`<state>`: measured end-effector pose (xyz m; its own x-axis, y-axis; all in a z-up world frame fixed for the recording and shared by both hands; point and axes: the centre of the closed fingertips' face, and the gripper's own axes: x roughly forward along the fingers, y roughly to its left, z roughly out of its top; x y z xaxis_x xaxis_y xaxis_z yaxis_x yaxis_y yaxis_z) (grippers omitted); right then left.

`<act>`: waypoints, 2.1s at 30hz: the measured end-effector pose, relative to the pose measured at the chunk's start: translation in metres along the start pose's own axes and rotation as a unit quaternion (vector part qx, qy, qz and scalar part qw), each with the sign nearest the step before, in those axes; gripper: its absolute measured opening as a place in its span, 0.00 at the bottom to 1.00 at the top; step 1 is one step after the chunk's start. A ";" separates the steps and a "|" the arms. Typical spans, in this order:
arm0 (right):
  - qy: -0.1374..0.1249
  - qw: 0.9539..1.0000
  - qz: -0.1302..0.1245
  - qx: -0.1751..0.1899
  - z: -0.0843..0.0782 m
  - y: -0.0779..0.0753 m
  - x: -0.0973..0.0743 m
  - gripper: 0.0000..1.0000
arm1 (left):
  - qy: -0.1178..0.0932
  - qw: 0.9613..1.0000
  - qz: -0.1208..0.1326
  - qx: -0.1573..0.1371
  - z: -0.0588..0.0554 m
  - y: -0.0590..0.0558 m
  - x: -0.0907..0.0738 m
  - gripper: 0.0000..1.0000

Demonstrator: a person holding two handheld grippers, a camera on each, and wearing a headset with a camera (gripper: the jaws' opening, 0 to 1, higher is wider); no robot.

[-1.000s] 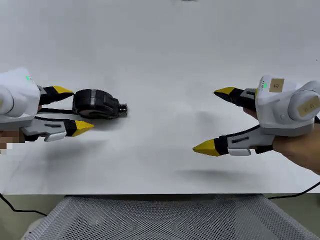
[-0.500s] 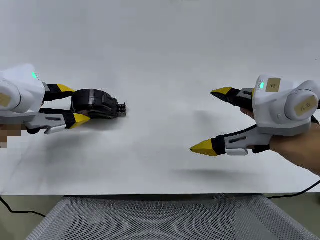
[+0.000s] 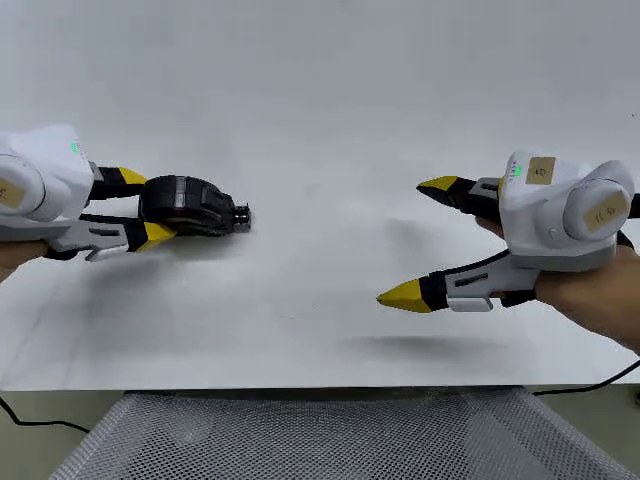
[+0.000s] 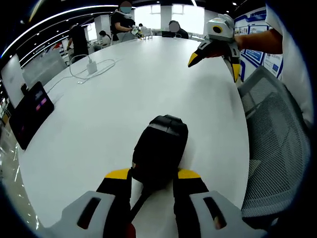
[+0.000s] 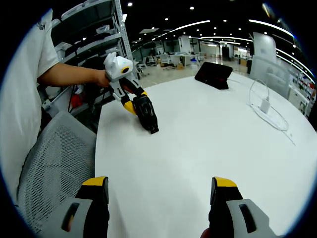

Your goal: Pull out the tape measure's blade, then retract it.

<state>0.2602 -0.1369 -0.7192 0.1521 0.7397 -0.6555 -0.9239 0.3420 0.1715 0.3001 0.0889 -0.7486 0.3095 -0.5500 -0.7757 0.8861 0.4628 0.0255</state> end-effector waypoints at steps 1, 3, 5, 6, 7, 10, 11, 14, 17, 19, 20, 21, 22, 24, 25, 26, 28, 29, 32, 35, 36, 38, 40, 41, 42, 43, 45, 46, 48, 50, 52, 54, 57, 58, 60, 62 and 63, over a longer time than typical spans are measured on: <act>0.000 1.000 0.001 0.000 0.000 0.000 0.000 0.84 | 0.003 1.000 -0.001 0.005 -0.001 0.000 0.000 0.27; 0.001 1.000 0.003 -0.001 0.000 0.001 0.002 0.84 | 0.006 1.000 -0.004 0.006 0.000 0.000 0.001 0.26; 0.002 1.000 0.004 -0.003 0.000 0.001 0.003 0.83 | 0.011 1.000 -0.007 0.016 -0.001 0.000 0.002 0.26; 0.002 1.000 0.005 -0.004 -0.001 0.001 0.003 0.82 | 0.013 1.000 -0.008 0.018 -0.001 0.000 0.002 0.26; 0.002 1.000 0.006 -0.004 -0.001 0.001 0.004 0.82 | 0.015 1.000 -0.009 0.020 -0.001 0.000 0.003 0.26; 0.002 1.000 0.008 -0.005 0.000 0.001 0.005 0.81 | 0.019 1.000 -0.011 0.018 -0.001 0.000 0.003 0.26; 0.002 1.000 0.009 -0.005 0.000 0.001 0.006 0.81 | 0.020 1.000 -0.011 0.018 -0.001 0.000 0.003 0.26; 0.002 1.000 0.011 -0.009 0.001 0.001 0.007 0.79 | 0.026 0.999 -0.010 0.016 -0.001 0.001 0.003 0.26; 0.002 1.000 0.012 -0.011 0.002 0.000 0.009 0.78 | 0.032 0.999 -0.008 0.013 -0.002 0.000 0.003 0.26; 0.000 1.000 0.012 -0.011 0.004 0.000 0.010 0.78 | 0.034 0.999 -0.006 0.013 -0.002 0.000 0.003 0.26; -0.001 1.000 0.012 -0.011 0.004 -0.001 0.010 0.78 | 0.034 0.999 -0.005 0.011 -0.002 -0.001 0.002 0.26; -0.002 1.000 0.013 -0.012 0.005 -0.001 0.011 0.78 | 0.034 0.999 -0.005 0.010 -0.002 -0.001 0.002 0.26; -0.002 1.000 0.013 -0.013 0.005 -0.001 0.011 0.78 | 0.034 0.999 -0.005 0.010 -0.002 -0.001 0.002 0.26; -0.002 1.000 0.015 -0.015 0.005 -0.001 0.013 0.77 | 0.034 0.999 -0.006 0.008 -0.003 -0.001 0.002 0.25; -0.002 1.000 0.015 -0.016 0.005 -0.001 0.014 0.77 | 0.034 0.999 -0.007 0.007 -0.003 -0.001 0.002 0.25; -0.002 1.000 0.016 -0.017 0.005 -0.002 0.014 0.76 | 0.035 0.999 -0.008 0.005 -0.003 -0.002 0.002 0.25; -0.003 1.000 0.017 -0.018 0.006 -0.002 0.016 0.76 | 0.038 0.999 -0.010 0.007 -0.003 -0.002 0.002 0.25; -0.004 1.000 0.017 -0.019 0.007 -0.003 0.017 0.75 | 0.039 0.999 -0.012 0.006 -0.003 -0.002 0.003 0.25; -0.008 1.000 0.020 -0.019 0.010 -0.004 0.021 0.74 | 0.039 0.999 -0.014 0.007 -0.003 -0.003 0.003 0.25; -0.012 0.999 0.022 -0.021 0.012 -0.005 0.025 0.73 | 0.037 0.999 -0.012 0.007 -0.004 -0.003 0.003 0.25; -0.012 0.999 0.023 -0.022 0.013 -0.005 0.026 0.72 | 0.038 0.999 -0.012 0.008 -0.003 -0.003 0.003 0.25; -0.013 0.999 0.026 -0.024 0.014 -0.005 0.028 0.71 | 0.038 0.999 -0.014 0.008 -0.004 -0.003 0.003 0.25; -0.015 0.999 0.029 -0.027 0.017 -0.005 0.031 0.69 | 0.040 0.999 -0.016 0.010 -0.004 -0.003 0.003 0.25; -0.015 0.999 0.030 -0.030 0.019 -0.006 0.033 0.68 | 0.041 0.999 -0.016 0.011 -0.004 -0.003 0.003 0.25; -0.016 0.999 0.030 -0.033 0.021 -0.007 0.035 0.67 | 0.041 0.999 -0.016 0.012 -0.004 -0.003 0.003 0.25; -0.018 0.999 0.031 -0.033 0.023 -0.008 0.037 0.67 | 0.042 0.999 -0.016 0.012 -0.004 -0.002 0.003 0.25; -0.022 0.999 0.031 -0.036 0.027 -0.010 0.041 0.66 | 0.042 0.999 -0.016 0.013 -0.004 -0.002 0.003 0.24; -0.023 0.999 0.031 -0.037 0.028 -0.011 0.043 0.66 | 0.043 0.999 -0.017 0.013 -0.004 -0.002 0.003 0.24; -0.023 0.998 0.034 -0.042 0.031 -0.012 0.049 0.65 | 0.043 0.999 -0.017 0.014 -0.004 -0.002 0.003 0.24; -0.026 0.998 0.037 -0.046 0.034 -0.013 0.054 0.63 | 0.044 0.999 -0.018 0.014 -0.004 -0.001 0.003 0.24; -0.030 0.998 0.041 -0.048 0.037 -0.013 0.059 0.61 | 0.043 0.999 -0.018 0.014 -0.005 -0.001 0.003 0.24; -0.033 0.997 0.045 -0.050 0.039 -0.013 0.064 0.59 | 0.044 0.999 -0.018 0.014 -0.005 0.000 0.003 0.24; -0.035 0.997 0.050 -0.052 0.040 -0.013 0.070 0.56 | 0.043 0.999 -0.019 0.013 -0.006 0.000 0.003 0.24; -0.036 0.997 0.052 -0.053 0.040 -0.012 0.072 0.55 | 0.043 0.999 -0.019 0.014 -0.006 0.000 0.003 0.24; -0.034 0.996 0.056 -0.059 0.040 -0.011 0.077 0.53 | 0.043 0.999 -0.019 0.014 -0.006 0.000 0.003 0.24; -0.036 0.996 0.060 -0.055 0.040 -0.011 0.082 0.52 | 0.044 0.999 -0.019 0.013 -0.006 0.000 0.003 0.24; -0.036 0.996 0.062 -0.054 0.041 -0.010 0.085 0.51 | 0.044 0.999 -0.019 0.014 -0.006 0.001 0.003 0.24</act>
<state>0.2969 -0.0544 -0.7466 0.0552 0.8137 -0.5786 -0.9690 0.1835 0.1656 0.2995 0.0917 -0.7552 0.2448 -0.5036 -0.8285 0.9062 0.4227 0.0109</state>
